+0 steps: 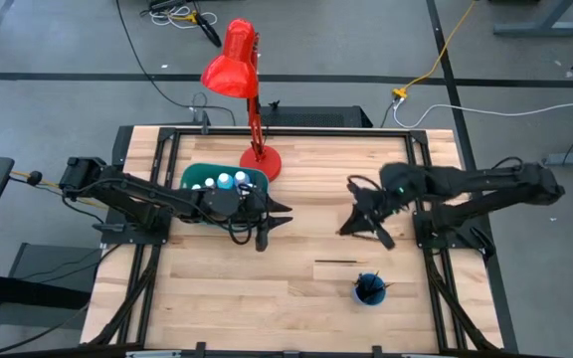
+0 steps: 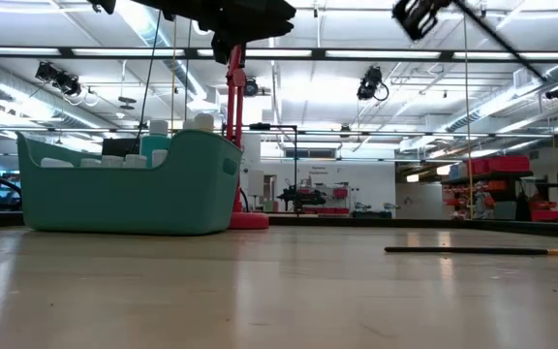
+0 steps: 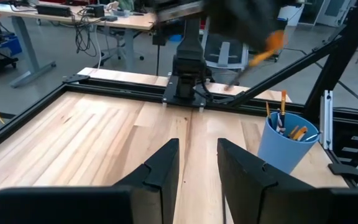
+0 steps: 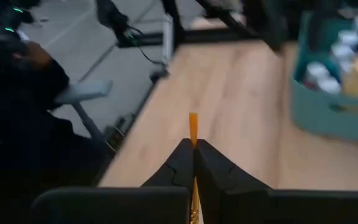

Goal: Pick & Place Paint Supplies
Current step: Put the gold paint brush into the blue cup

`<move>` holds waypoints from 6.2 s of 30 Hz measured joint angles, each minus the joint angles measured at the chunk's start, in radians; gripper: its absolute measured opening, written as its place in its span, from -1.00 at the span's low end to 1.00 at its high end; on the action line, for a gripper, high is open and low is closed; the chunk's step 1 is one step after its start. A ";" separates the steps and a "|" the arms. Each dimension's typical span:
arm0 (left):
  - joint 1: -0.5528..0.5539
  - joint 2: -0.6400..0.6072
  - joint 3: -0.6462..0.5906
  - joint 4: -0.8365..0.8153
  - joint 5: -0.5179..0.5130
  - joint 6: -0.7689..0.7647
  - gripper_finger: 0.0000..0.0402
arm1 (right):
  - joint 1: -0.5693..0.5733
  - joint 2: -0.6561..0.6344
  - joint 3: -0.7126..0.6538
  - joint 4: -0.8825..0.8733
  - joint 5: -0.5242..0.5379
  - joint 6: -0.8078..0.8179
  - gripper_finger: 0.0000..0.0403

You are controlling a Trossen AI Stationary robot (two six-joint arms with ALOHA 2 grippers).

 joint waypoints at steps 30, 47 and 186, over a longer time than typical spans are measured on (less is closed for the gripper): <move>0.001 0.000 0.000 0.005 0.000 -0.061 -0.43 | 0.617 0.110 -0.462 1.023 0.629 0.232 -0.96; 0.001 0.000 0.000 0.007 -0.032 -0.061 -0.43 | 0.617 0.108 -0.622 1.175 0.654 0.153 -0.62; -0.019 0.886 0.518 0.045 0.024 -0.004 -1.00 | 0.164 -0.144 -0.720 0.430 0.481 0.174 -0.39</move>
